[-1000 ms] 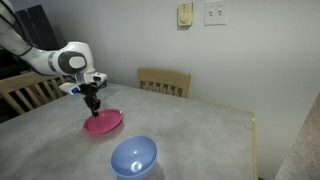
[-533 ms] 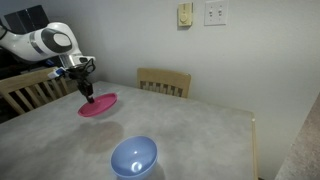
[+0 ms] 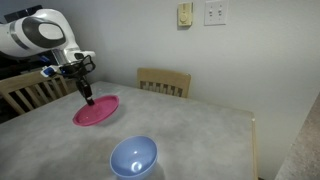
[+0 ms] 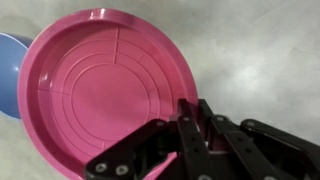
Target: Put the pink lid on the blue bowl
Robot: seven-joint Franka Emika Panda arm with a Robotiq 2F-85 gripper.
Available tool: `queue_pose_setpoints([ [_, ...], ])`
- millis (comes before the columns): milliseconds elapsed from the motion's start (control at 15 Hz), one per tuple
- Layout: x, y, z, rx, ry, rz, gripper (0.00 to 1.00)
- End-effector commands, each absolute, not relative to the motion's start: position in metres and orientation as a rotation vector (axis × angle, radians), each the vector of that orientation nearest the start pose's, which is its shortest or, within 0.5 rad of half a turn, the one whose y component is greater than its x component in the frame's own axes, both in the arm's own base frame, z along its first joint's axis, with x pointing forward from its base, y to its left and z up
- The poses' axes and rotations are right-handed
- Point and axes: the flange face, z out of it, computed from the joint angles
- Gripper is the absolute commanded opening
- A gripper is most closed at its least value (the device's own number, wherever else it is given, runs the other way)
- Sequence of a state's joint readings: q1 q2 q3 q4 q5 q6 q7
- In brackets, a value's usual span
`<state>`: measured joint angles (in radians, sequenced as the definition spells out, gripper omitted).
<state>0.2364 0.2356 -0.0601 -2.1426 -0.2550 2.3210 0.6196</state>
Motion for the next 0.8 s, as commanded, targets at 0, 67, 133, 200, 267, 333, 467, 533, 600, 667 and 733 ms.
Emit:
queue_pose_setpoints([
  [0,0.51,0.044,0.304,-3.257,0.527,-0.111,0.03],
  [67,0.503,0.029,0.307,-3.24,0.551,-0.132,0.03],
  [133,0.497,0.015,0.308,-3.227,0.57,-0.153,0.03],
  [200,0.491,0.0,0.309,-3.213,0.579,-0.177,0.03],
  [267,0.486,-0.017,0.31,-3.197,0.588,-0.201,0.03],
  [333,0.481,-0.031,0.31,-3.183,0.592,-0.222,0.03],
  [467,0.472,-0.059,0.31,-3.163,0.588,-0.264,0.03],
  [533,0.468,-0.074,0.309,-3.154,0.585,-0.284,0.03],
  [600,0.465,-0.087,0.309,-3.147,0.571,-0.311,0.03],
  [667,0.464,-0.103,0.308,-3.139,0.545,-0.343,0.03],
  [733,0.463,-0.117,0.307,-3.127,0.535,-0.36,0.03],
])
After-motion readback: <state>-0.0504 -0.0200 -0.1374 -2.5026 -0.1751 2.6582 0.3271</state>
